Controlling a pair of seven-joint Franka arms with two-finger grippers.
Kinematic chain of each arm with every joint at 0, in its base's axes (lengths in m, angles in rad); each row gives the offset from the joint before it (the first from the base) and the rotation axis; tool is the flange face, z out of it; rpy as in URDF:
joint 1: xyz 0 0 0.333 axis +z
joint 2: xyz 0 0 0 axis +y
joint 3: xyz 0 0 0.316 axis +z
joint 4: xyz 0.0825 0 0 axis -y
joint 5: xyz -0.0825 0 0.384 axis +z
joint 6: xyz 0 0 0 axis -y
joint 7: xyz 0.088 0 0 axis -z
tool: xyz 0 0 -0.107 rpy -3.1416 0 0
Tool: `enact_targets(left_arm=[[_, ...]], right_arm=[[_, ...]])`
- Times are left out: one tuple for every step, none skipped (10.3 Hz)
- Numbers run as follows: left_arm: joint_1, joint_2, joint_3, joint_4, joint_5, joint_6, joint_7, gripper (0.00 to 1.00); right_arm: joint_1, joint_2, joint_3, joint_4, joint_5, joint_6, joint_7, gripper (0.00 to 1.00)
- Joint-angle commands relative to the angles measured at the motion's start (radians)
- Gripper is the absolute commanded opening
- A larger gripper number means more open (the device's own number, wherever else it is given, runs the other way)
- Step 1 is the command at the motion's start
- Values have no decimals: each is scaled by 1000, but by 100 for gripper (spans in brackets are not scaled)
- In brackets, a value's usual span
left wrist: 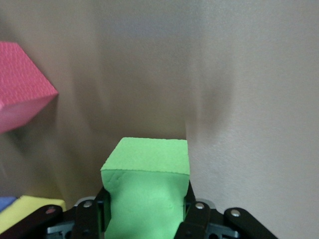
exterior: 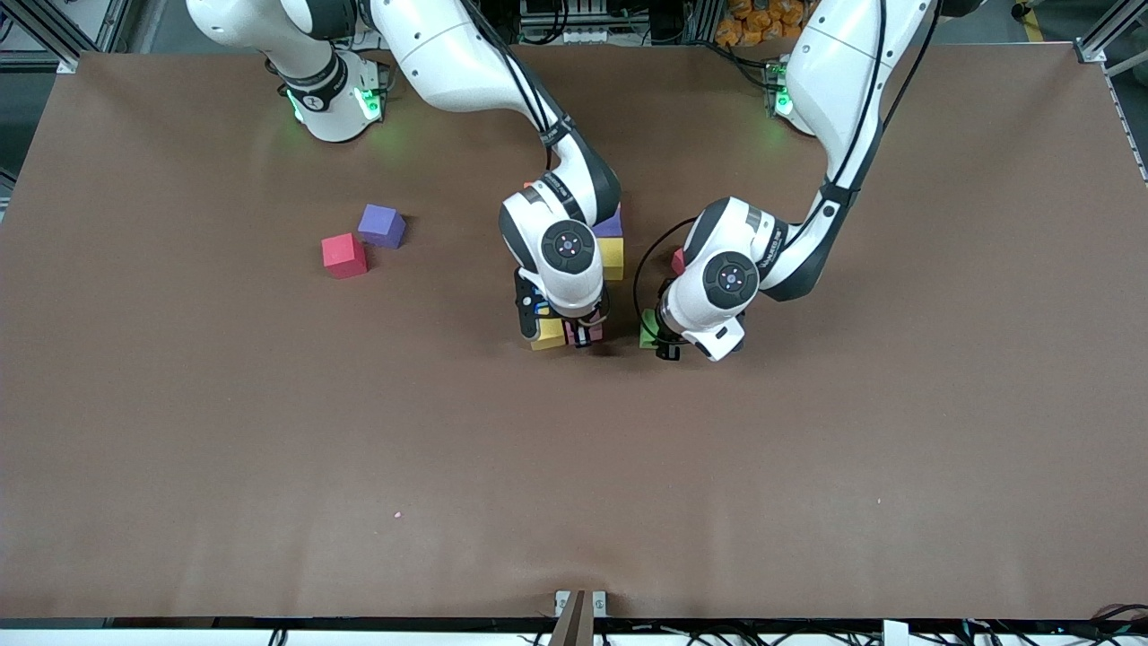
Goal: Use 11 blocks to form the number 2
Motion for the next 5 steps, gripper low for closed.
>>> enact_targets(left_arm=[[-7, 35, 3, 51, -32, 10, -65, 28], [-7, 35, 3, 51, -33, 10, -76, 28], [-8, 37, 3, 51, -33, 11, -101, 28], [-17, 35, 3, 53, -33, 11, -124, 28], [-24, 34, 3, 53, -33, 11, -133, 28]], right_arm=[[-2, 23, 6, 16, -16, -21, 17, 100], [-2, 23, 5, 17, -16, -22, 15, 100], [-2, 21, 6, 19, -14, -22, 15, 100], [-2, 17, 5, 19, -13, -22, 15, 100], [-2, 14, 5, 19, -13, -22, 17, 100]])
